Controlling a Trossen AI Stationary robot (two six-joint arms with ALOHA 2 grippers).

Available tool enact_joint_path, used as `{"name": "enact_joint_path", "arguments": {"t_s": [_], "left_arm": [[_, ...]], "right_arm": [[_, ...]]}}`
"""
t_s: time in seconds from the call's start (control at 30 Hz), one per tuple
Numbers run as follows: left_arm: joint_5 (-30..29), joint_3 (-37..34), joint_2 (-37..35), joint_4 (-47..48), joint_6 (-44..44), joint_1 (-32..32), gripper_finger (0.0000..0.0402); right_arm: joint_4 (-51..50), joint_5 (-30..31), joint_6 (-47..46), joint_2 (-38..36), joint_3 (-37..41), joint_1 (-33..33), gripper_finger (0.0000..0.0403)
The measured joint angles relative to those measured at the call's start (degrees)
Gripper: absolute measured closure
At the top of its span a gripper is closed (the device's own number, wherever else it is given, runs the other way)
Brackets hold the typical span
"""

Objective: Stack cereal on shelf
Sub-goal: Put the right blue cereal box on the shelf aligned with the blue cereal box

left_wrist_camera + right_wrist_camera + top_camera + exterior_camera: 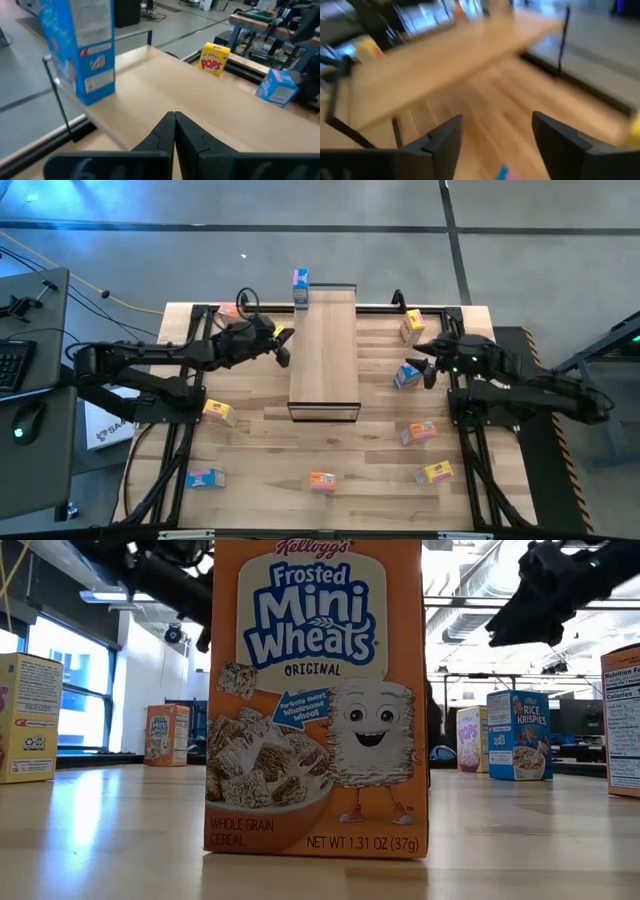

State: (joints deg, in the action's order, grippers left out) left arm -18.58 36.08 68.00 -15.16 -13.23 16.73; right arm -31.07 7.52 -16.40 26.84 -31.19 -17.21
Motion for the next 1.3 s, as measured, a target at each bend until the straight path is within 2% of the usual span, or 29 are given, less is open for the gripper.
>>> {"name": "enact_joint_path", "arguments": {"t_s": [0.13,0.37,0.47,0.53,0.6,0.77,0.83,1.03,1.3], "left_arm": [[0.0,-2.2,-2.0,-0.3,-1.1,-0.4,0.0401],[0.1,-5.5,-2.4,-1.6,-3.2,-0.4,0.0401],[0.1,-6.3,-2.4,-1.9,-3.2,-0.4,0.0401],[0.1,-6.8,-2.4,-2.1,-3.2,-0.4,0.0401],[0.1,-7.6,-2.4,-2.9,-3.2,-0.4,0.0401],[0.2,-9.1,-2.4,-5.0,-3.2,-0.1,0.0401],[0.1,-9.2,-2.4,-4.8,-3.1,0.0,0.0401],[0.1,-9.2,-2.4,-5.3,-2.5,0.1,0.0401],[0.0,-9.2,-2.4,-5.4,-2.5,0.1,0.0401]], "right_arm": [[-14.5,-0.7,-8.4,10.5,-9.1,0.0,0.0130],[-36.0,-2.1,-26.4,24.9,-21.6,0.0,0.0124],[-42.4,-2.6,-29.8,28.1,-23.6,0.0,0.0142],[-45.0,-3.6,-31.6,29.3,-23.2,0.0,0.0173],[-45.6,-4.6,-33.2,29.8,-22.0,0.3,0.0219],[-42.7,-4.3,-35.4,29.9,-19.2,1.3,0.0365],[-41.0,-2.8,-35.6,29.9,-18.9,1.4,0.0392],[-39.4,-2.0,-34.6,31.0,-18.6,-0.1,0.0362],[-36.5,-2.0,-31.2,33.3,-18.5,-1.8,0.0359]]}}
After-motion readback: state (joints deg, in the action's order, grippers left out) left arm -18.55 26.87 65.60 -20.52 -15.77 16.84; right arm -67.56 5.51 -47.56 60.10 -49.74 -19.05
